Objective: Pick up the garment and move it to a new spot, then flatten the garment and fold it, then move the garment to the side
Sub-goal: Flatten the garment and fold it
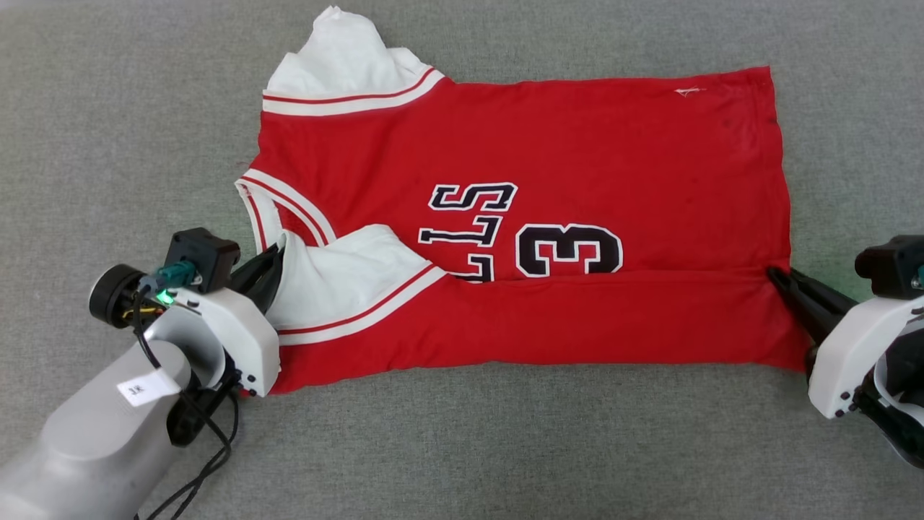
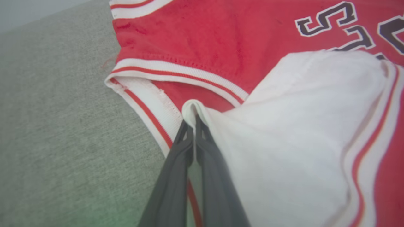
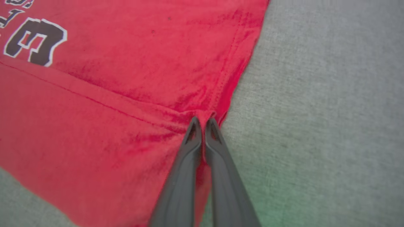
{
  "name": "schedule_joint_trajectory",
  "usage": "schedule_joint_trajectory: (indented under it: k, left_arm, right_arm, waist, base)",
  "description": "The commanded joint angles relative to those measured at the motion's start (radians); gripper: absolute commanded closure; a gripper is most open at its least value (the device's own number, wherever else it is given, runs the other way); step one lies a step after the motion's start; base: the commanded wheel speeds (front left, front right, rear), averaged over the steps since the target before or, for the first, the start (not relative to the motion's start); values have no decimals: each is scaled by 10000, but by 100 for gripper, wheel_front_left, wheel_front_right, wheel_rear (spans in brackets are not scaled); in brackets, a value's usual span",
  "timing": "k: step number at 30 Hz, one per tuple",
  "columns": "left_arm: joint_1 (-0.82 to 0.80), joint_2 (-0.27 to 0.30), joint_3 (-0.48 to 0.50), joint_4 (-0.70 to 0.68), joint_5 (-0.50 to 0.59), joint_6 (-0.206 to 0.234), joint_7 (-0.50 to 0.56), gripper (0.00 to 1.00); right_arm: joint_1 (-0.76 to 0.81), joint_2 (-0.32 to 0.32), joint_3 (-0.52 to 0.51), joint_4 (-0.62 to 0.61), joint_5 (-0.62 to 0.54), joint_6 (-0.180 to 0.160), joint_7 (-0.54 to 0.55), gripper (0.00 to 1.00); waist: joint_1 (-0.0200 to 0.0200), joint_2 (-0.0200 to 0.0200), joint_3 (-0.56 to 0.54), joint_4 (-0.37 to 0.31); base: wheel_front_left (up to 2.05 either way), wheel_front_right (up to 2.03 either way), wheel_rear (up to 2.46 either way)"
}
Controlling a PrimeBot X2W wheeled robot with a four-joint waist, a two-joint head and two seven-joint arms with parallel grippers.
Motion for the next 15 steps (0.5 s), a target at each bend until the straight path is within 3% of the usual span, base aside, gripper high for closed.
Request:
schedule_joint_trajectory:
  k: [1,7,8,9,10,15]
  left_arm:
    - [11,-166,-215,456,-43,-151,72,100]
    - [5,-603,-322,1548,-220,-597,28,100]
    - [-52,-604,-312,1610,-208,-614,3,63]
    - [-104,-574,-305,1692,-232,-667,18,0]
    - [-188,-566,-283,1727,-277,-725,12,0]
    - [-771,-302,-257,1444,-145,-910,39,0]
  right_arm:
    - [-99,8,228,223,8,-7,-49,100]
    - [-310,-61,663,450,215,-6,-353,100]
    - [-326,-68,685,456,258,-6,-409,91]
    - [-326,-82,693,452,301,-6,-459,56]
    - [-306,-109,713,428,311,-6,-495,0]
    - [-78,-257,642,225,348,-6,-667,0]
  waist:
    - [-2,0,73,-13]
    - [-2,0,-210,65]
    - [-2,0,-315,86]
    - [-2,0,-417,108]
    - [-2,0,-537,141]
    - [-2,0,-1156,314]
  base:
    - [0,0,0]
    - [0,0,0]
    - [0,0,0]
    - [0,0,0]
    - [0,0,0]
    - [0,0,0]
